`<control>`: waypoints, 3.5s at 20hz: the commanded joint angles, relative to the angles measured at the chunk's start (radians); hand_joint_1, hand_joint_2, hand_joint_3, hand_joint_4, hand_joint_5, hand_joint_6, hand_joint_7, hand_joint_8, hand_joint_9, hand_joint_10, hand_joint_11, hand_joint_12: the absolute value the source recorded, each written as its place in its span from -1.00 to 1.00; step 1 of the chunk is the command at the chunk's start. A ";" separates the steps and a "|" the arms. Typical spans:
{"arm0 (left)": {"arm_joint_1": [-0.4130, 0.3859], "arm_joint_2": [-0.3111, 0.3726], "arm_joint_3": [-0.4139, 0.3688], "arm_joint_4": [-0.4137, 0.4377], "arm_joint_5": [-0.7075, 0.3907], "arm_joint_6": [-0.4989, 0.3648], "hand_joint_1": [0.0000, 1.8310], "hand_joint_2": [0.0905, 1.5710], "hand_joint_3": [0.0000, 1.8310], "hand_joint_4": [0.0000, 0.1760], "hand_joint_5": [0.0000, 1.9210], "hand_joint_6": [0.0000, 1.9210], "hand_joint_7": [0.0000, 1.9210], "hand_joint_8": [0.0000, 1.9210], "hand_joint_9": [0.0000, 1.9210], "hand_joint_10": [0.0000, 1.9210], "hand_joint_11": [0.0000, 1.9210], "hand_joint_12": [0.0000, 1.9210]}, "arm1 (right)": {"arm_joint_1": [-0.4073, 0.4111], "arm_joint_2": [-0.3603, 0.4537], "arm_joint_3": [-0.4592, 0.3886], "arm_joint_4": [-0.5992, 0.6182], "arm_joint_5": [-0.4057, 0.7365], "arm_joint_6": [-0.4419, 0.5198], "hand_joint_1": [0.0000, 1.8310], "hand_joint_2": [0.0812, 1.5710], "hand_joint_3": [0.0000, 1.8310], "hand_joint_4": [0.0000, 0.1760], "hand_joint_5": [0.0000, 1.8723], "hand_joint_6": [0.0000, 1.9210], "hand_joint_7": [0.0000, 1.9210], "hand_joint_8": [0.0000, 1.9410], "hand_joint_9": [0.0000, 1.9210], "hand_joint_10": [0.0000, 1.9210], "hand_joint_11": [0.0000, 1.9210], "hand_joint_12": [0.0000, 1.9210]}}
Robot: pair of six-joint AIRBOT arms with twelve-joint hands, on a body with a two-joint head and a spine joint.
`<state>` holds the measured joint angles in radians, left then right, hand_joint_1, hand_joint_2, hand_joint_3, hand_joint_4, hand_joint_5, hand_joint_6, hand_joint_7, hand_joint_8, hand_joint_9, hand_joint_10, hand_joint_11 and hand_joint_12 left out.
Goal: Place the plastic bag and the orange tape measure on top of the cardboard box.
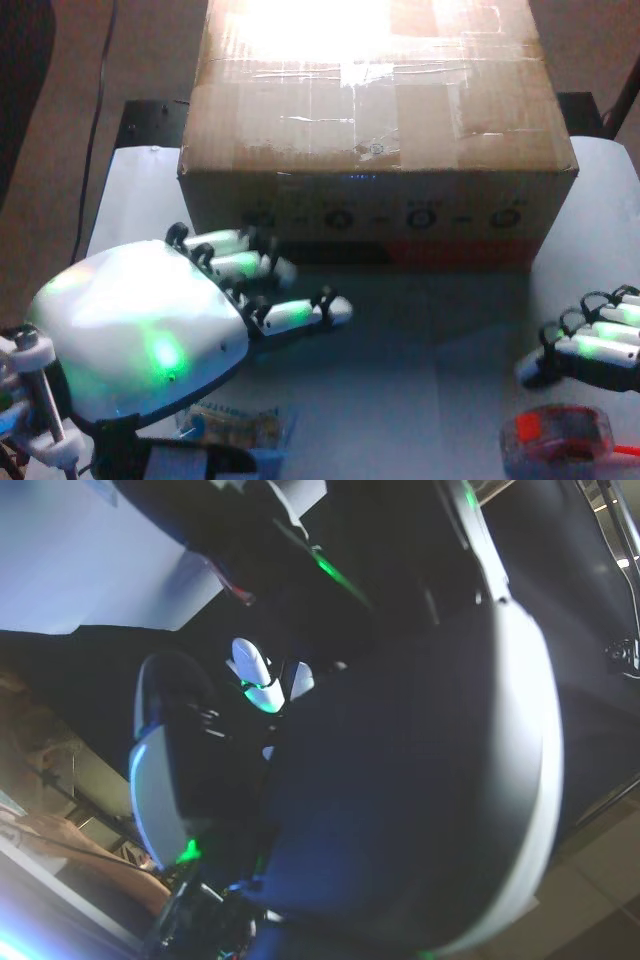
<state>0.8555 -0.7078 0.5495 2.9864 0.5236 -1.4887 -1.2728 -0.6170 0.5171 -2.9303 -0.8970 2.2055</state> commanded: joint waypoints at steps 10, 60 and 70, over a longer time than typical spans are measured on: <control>0.053 0.005 0.002 0.026 0.102 -0.072 -0.28 0.19 -1.00 -0.09 -0.88 -1.00 -0.95 -1.00 -0.99 -0.91 -1.00 0.16 | 0.005 -0.026 0.018 0.021 -0.114 0.005 -0.21 0.18 -1.00 -1.00 -0.73 -0.58 -0.72 -0.66 -0.91 0.03 -1.00 0.74; 0.135 -0.167 0.146 -0.108 0.138 -0.087 0.47 0.50 -1.00 -1.00 -0.17 0.26 -0.25 0.45 -0.19 0.46 -0.43 0.58 | 0.035 -0.208 0.113 0.065 -0.138 -0.101 0.46 0.60 -1.00 -1.00 -0.21 -0.01 -0.41 0.72 -0.30 0.80 -0.02 0.80; 0.007 -0.083 0.092 0.021 0.243 -0.089 0.47 0.51 -1.00 -1.00 -0.20 0.31 -0.27 0.42 -0.19 0.50 -0.35 0.62 | 0.117 -0.112 0.066 -0.031 -0.221 -0.091 0.34 0.54 -1.00 -1.00 -0.09 -0.06 -0.26 0.74 -0.03 0.89 0.02 0.96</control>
<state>0.8745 -0.7906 0.6407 2.9677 0.6407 -1.5826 -1.1656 -0.7277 0.5873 -2.9257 -0.9913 2.1128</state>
